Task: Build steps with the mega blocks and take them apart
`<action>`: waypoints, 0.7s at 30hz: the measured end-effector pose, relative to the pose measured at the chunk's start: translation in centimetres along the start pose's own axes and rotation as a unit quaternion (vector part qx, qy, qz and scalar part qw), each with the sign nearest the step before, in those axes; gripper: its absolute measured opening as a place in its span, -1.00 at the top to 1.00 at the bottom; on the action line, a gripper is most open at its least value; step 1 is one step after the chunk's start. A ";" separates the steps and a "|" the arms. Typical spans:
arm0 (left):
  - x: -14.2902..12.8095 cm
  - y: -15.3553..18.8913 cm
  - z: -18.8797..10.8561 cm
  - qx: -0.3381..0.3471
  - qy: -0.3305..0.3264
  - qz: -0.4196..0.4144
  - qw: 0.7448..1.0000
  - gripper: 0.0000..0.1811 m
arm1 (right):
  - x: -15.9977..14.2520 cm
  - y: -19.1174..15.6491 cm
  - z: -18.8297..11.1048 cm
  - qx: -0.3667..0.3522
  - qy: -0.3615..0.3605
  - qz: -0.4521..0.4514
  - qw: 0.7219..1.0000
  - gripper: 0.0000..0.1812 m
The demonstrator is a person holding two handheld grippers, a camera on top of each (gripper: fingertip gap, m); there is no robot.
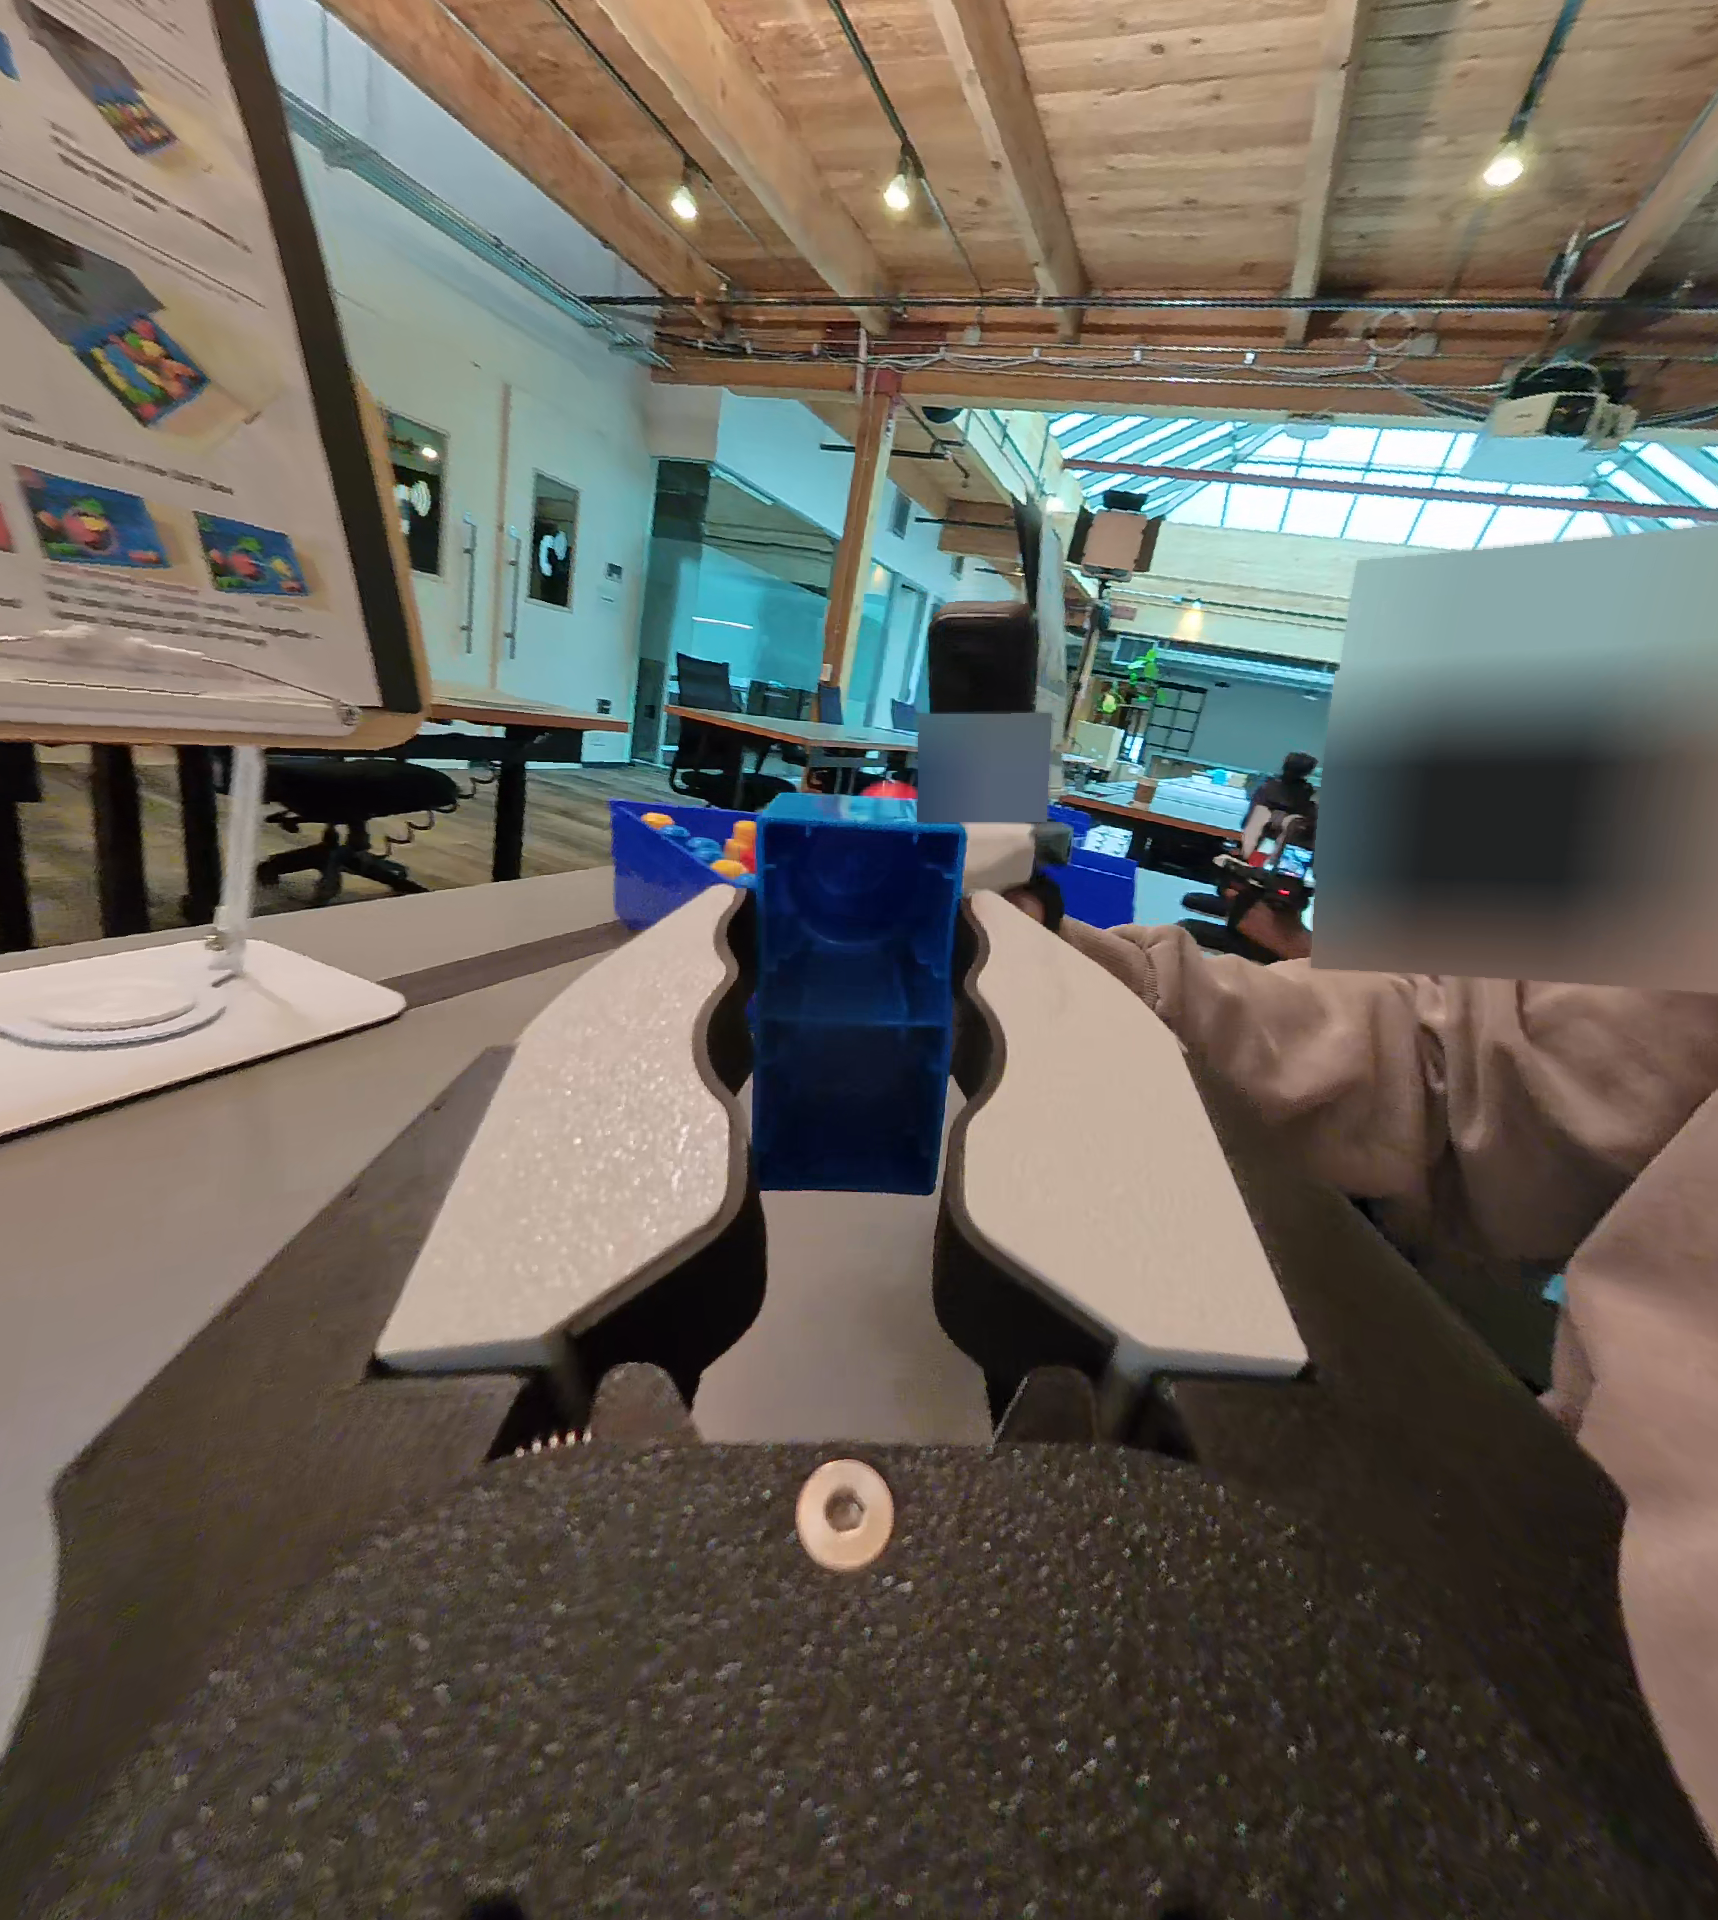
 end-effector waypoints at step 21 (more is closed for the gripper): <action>-2.8 3.9 3.5 -0.088 -0.140 0.029 0.986 0.61 | -0.5 -4.6 -0.6 0.043 -0.007 -0.020 0.999 0.61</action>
Point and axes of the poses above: each gripper's, where its closed fingertips meet, z out along the fingers, x out of its top, y = z × x across the jaws, the point moved 10 cm from there along -z, back along the fingers, and after that the axes turned 13 degrees about x, right-handed, at the moved point
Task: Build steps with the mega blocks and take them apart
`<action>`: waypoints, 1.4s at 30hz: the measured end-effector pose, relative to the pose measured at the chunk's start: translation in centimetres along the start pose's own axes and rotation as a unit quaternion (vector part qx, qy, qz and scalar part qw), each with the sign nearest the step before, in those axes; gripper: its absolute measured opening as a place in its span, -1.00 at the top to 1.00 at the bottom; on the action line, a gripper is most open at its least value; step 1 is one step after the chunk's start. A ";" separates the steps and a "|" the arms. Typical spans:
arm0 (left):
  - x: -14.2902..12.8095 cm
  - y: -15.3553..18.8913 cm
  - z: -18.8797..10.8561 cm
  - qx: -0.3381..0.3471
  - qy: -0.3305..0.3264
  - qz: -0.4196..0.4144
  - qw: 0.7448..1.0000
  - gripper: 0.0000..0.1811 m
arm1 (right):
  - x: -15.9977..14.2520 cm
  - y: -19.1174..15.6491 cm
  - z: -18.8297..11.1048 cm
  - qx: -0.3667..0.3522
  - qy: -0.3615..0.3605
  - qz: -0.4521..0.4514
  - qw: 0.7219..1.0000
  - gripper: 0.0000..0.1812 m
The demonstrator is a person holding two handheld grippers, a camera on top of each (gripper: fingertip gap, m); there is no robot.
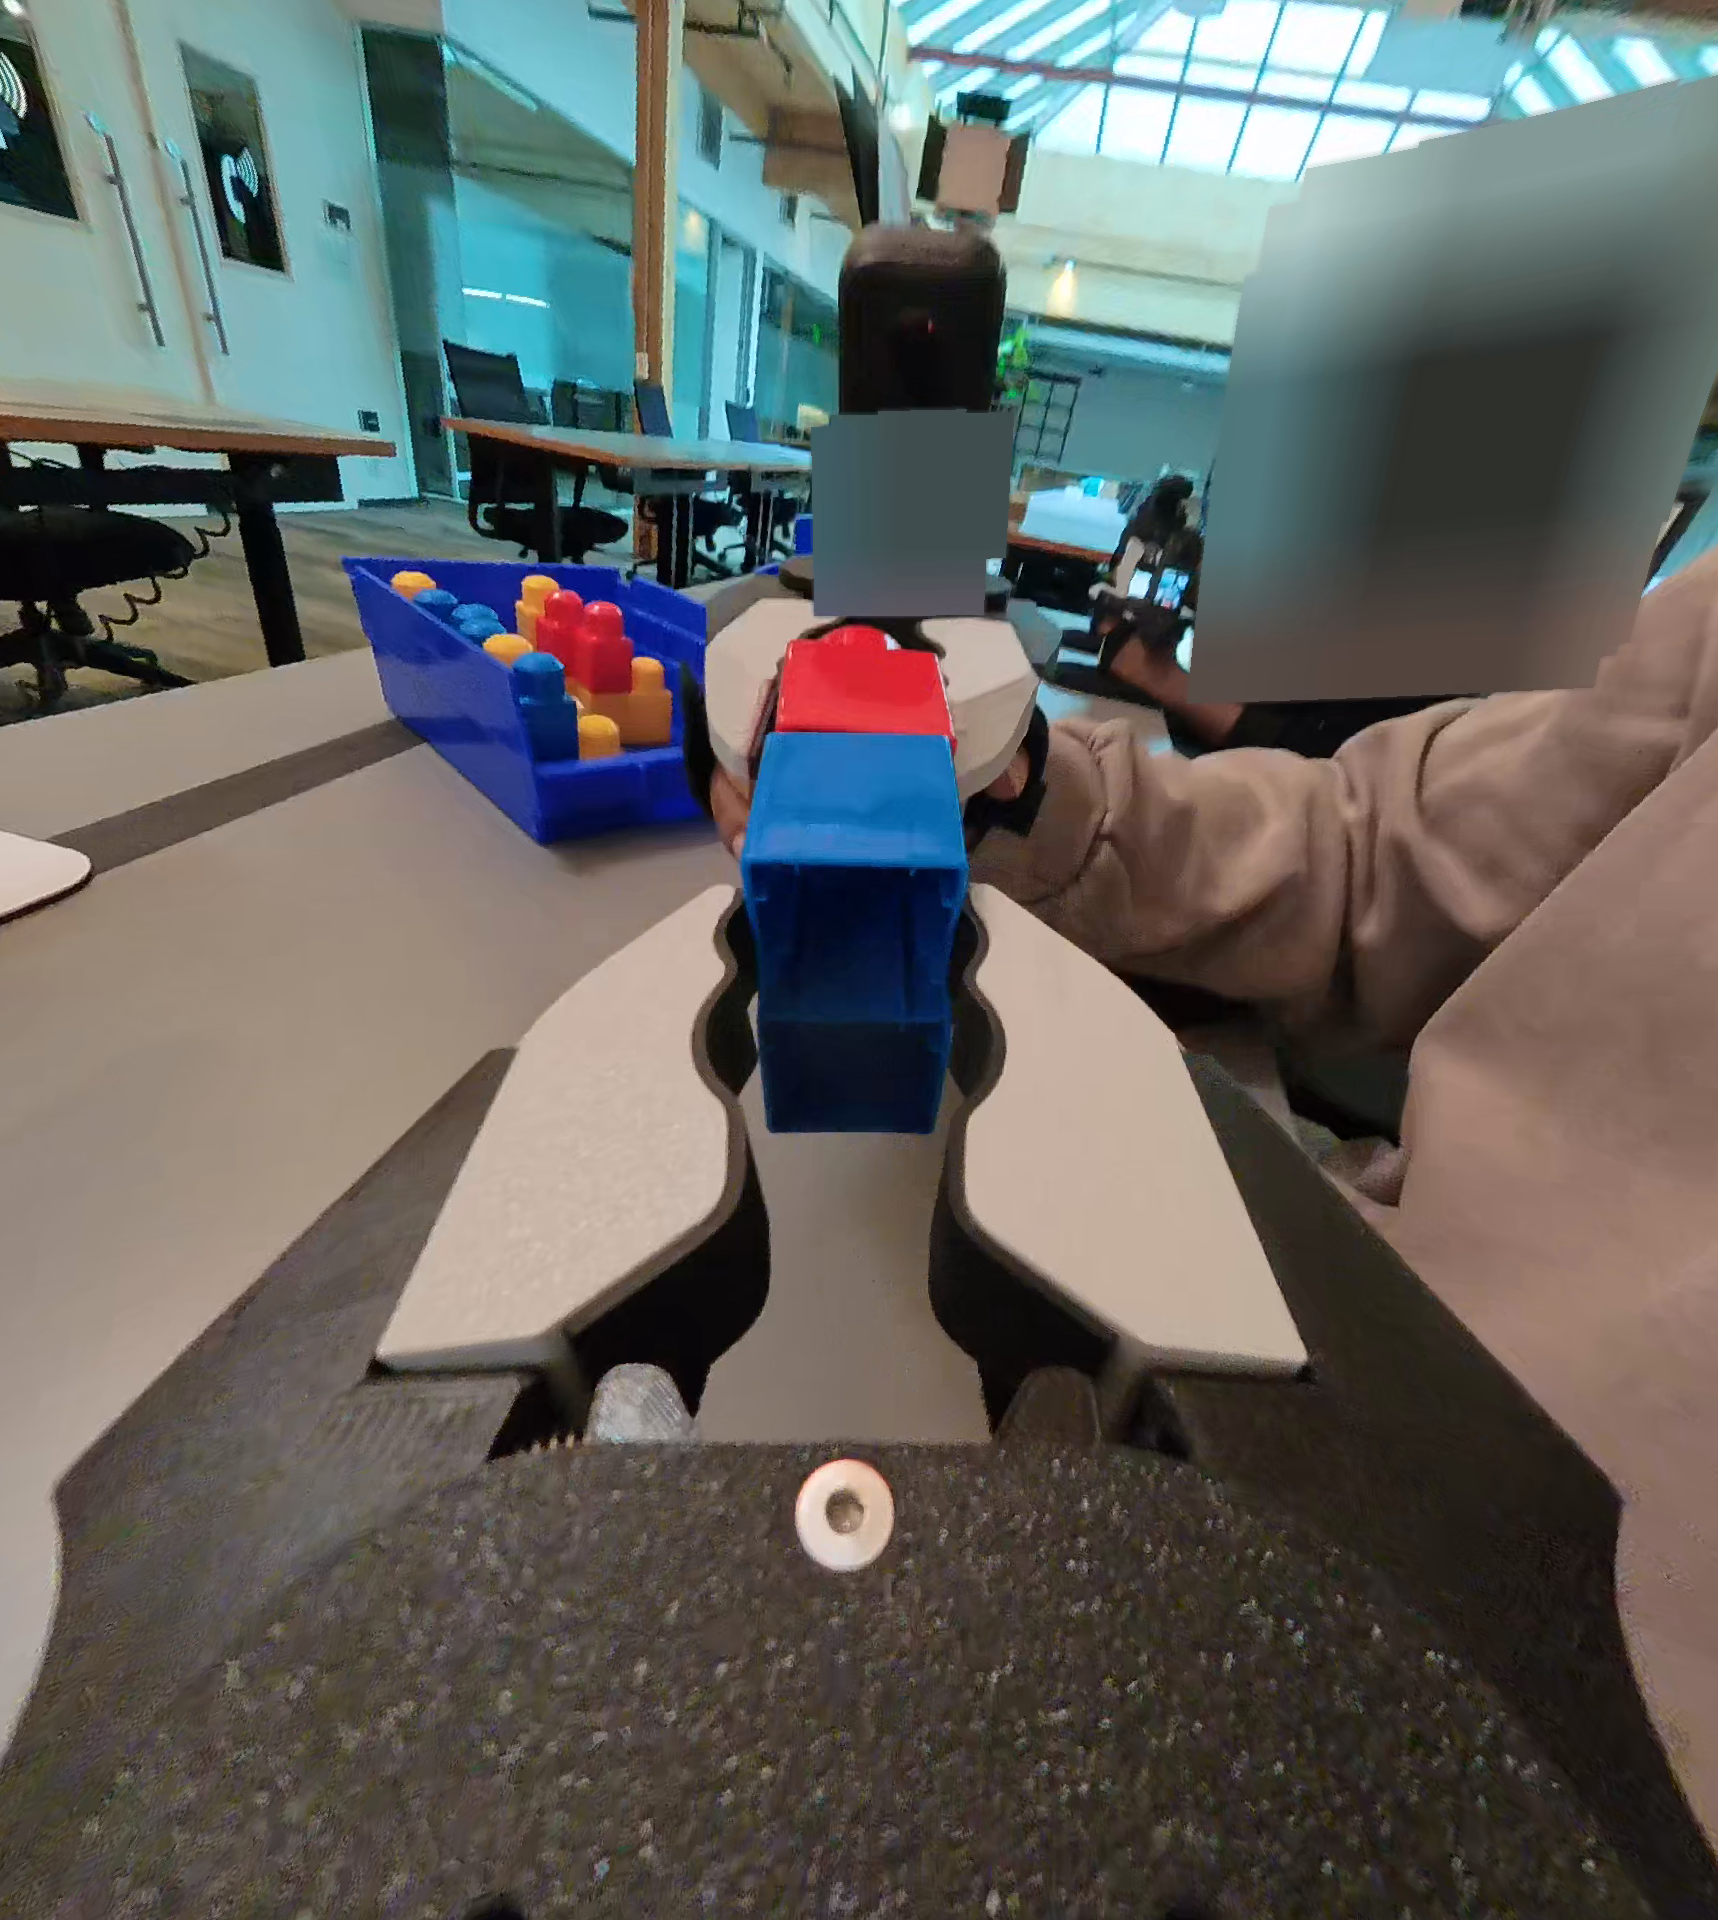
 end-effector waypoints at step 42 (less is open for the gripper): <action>-0.1 -1.6 -1.8 0.212 0.112 0.059 0.969 1.00 | 4.9 5.4 -32.5 -0.400 -0.426 0.238 0.776 0.65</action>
Point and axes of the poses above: each gripper's, where its closed fingertips meet, z out along the fingers, x out of its top, y = z × x across the jaws, the point moved 10 cm from there along -z, back along the fingers, and after that the axes turned 13 degrees about x, right-handed, at the moved point
